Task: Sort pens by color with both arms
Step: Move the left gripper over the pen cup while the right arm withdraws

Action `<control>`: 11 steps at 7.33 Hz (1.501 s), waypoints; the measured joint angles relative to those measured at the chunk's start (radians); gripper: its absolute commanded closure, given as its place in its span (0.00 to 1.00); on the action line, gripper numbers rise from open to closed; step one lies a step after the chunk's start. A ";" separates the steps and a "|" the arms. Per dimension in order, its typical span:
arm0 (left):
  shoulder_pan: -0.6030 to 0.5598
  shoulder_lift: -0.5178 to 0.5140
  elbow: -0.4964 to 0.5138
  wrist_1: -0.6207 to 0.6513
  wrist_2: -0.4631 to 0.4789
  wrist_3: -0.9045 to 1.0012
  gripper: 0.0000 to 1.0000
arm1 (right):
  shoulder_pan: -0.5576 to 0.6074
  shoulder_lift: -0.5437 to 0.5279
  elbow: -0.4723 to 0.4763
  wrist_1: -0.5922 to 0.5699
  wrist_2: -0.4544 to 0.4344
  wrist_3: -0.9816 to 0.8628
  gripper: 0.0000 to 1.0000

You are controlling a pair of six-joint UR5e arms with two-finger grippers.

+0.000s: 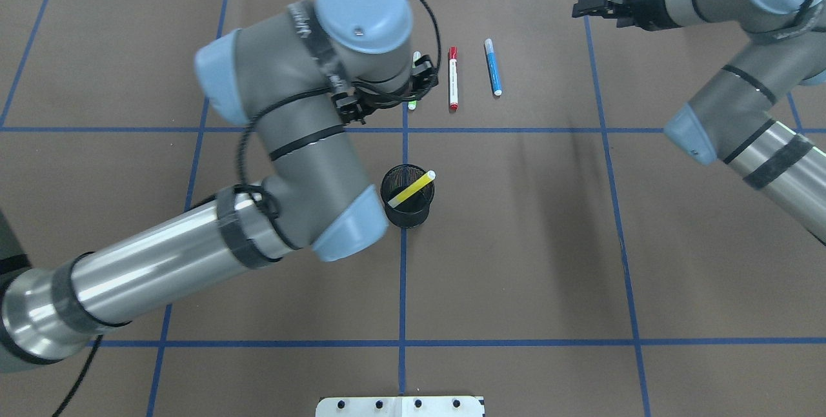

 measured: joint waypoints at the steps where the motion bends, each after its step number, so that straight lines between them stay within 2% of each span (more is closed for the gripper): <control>1: 0.022 -0.096 0.129 0.028 0.029 -0.013 0.01 | 0.042 -0.040 -0.001 0.001 0.053 -0.050 0.00; 2: 0.043 -0.146 0.197 0.076 0.053 -0.002 0.01 | 0.072 -0.075 -0.002 0.003 0.076 -0.092 0.00; 4: 0.099 -0.179 0.251 0.181 0.106 0.066 0.04 | 0.099 -0.121 -0.004 0.010 0.092 -0.119 0.00; 5: 0.123 -0.183 0.266 0.202 0.116 0.085 0.12 | 0.103 -0.127 -0.005 0.011 0.095 -0.101 0.00; 7: 0.157 -0.184 0.283 0.216 0.120 0.095 0.43 | 0.104 -0.132 -0.014 0.012 0.098 -0.064 0.00; 8: 0.163 -0.186 0.284 0.217 0.119 0.095 0.52 | 0.104 -0.132 -0.017 0.013 0.098 -0.059 0.00; 9: 0.166 -0.187 0.284 0.218 0.118 0.095 0.57 | 0.104 -0.133 -0.018 0.013 0.097 -0.058 0.00; 11: 0.166 -0.185 0.284 0.220 0.120 0.094 0.58 | 0.104 -0.134 -0.018 0.013 0.096 -0.057 0.00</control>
